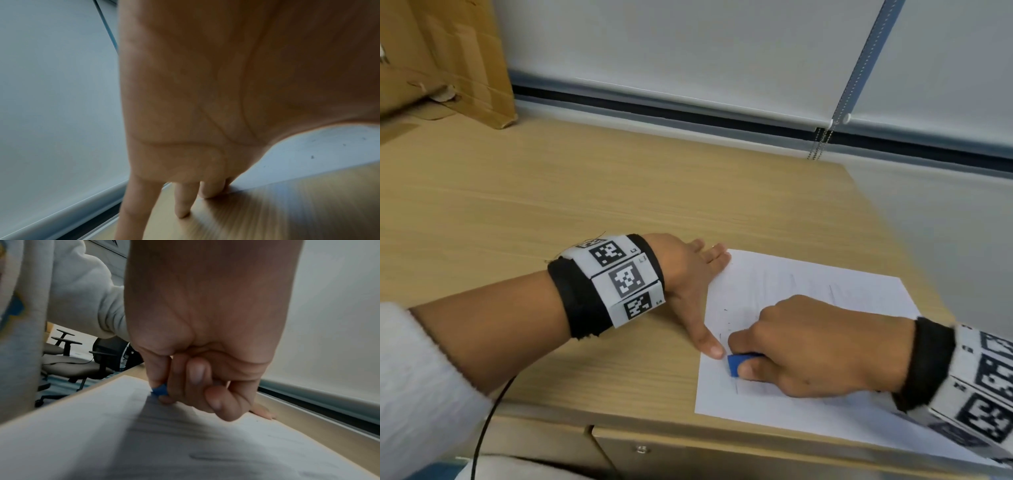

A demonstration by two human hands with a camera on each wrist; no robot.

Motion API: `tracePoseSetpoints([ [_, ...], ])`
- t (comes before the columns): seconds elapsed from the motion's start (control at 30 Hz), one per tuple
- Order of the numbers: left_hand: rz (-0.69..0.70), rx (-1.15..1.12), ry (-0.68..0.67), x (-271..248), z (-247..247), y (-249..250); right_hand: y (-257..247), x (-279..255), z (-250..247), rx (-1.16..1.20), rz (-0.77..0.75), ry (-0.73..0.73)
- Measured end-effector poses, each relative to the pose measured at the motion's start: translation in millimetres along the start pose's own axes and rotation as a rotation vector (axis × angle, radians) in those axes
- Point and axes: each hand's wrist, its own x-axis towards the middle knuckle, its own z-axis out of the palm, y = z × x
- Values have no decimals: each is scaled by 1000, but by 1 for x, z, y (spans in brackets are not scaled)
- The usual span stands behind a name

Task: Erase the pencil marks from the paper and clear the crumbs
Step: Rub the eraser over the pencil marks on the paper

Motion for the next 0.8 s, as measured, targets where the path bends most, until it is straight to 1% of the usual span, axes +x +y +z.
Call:
tracePoseSetpoints([
  [0.13, -3, 10, -2, 0, 0, -1, 12, 14, -7, 38, 113, 88],
  [0.2, -3, -3, -2, 1, 0, -1, 10, 10, -2, 33, 78, 77],
  [0.27, 1, -5, -3, 2, 0, -1, 0, -1, 2, 31, -18, 4],
  [0.33, 1, 2, -7, 2, -1, -1, -7, -6, 1, 36, -62, -31],
  [0.4, -4, 5, -8, 2, -1, -1, -6, 1, -4, 19, -31, 2],
  [0.5, -11, 5, -6, 3, -2, -2, 0, 6, 0, 56, 18, 72],
  [0.53, -10, 4, -5, 3, -2, -3, -1, 4, 3, 50, 0, 75],
  [0.63, -2, -8, -12, 3, -2, -4, -6, -9, 10, 81, -56, 25],
  [0.67, -1, -12, -7, 3, -2, -4, -5, -10, 9, 121, -46, 23],
  [0.73, 10, -7, 23, 1, 0, -4, 4, -7, 9, 237, 21, 69],
  [0.8, 36, 12, 89, -3, 3, -4, 14, -3, 11, 301, 81, 105],
])
